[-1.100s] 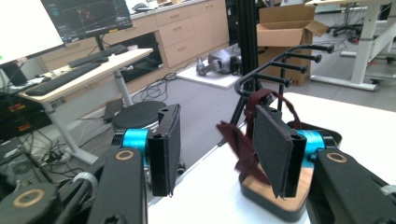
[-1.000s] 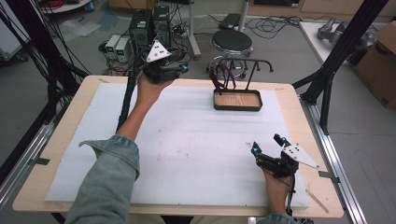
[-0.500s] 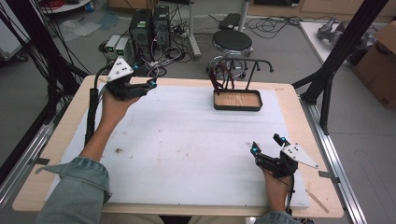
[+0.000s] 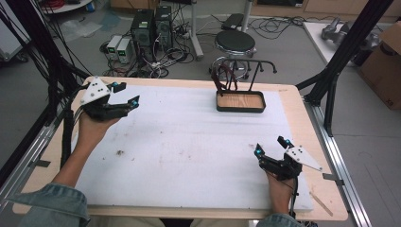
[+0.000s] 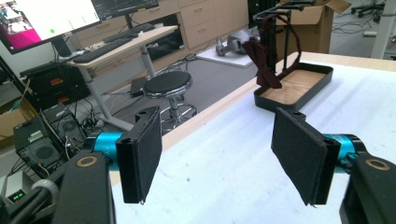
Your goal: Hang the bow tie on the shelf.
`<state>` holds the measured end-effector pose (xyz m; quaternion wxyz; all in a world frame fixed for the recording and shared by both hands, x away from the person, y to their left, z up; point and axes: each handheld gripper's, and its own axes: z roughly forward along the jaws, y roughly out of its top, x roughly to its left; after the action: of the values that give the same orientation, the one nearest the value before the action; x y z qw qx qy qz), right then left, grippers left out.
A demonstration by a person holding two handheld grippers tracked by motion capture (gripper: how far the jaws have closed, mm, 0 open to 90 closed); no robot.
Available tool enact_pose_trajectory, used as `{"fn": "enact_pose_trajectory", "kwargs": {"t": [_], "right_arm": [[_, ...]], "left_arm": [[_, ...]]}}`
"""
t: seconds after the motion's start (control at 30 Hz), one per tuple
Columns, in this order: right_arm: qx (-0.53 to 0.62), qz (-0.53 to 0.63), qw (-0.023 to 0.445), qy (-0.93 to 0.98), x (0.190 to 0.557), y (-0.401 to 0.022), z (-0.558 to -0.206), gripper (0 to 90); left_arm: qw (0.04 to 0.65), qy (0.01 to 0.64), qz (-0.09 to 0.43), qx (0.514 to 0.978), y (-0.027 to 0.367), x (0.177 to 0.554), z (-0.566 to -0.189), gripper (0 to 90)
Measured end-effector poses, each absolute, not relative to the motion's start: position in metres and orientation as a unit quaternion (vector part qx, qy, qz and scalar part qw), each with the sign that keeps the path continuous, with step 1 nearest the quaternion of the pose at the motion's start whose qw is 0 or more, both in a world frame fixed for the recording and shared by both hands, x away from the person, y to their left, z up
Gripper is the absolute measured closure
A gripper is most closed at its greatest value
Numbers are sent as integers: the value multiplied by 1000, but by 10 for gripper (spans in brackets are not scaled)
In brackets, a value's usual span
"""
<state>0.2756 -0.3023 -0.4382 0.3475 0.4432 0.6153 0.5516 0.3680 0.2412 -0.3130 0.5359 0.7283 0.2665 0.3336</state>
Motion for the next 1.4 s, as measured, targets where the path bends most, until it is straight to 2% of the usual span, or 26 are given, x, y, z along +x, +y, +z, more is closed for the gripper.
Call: {"fn": "enact_pose_trajectory", "kwargs": {"t": [0.33,0.5,1.0,1.4], "right_arm": [[445,551,347,615,276,-303,-438,89],[445,550,347,615,276,-303,-439,89],[445,550,346,617,276,-302,-439,89],[447,548,343,618,276,-302,-439,89]], "left_arm": [[537,276,326,728,259,330,-331,314],[535,288,318,728,267,314,-352,313],[524,327,311,722,269,276,-396,303],[504,378,299,717,273,265,-428,286]]}}
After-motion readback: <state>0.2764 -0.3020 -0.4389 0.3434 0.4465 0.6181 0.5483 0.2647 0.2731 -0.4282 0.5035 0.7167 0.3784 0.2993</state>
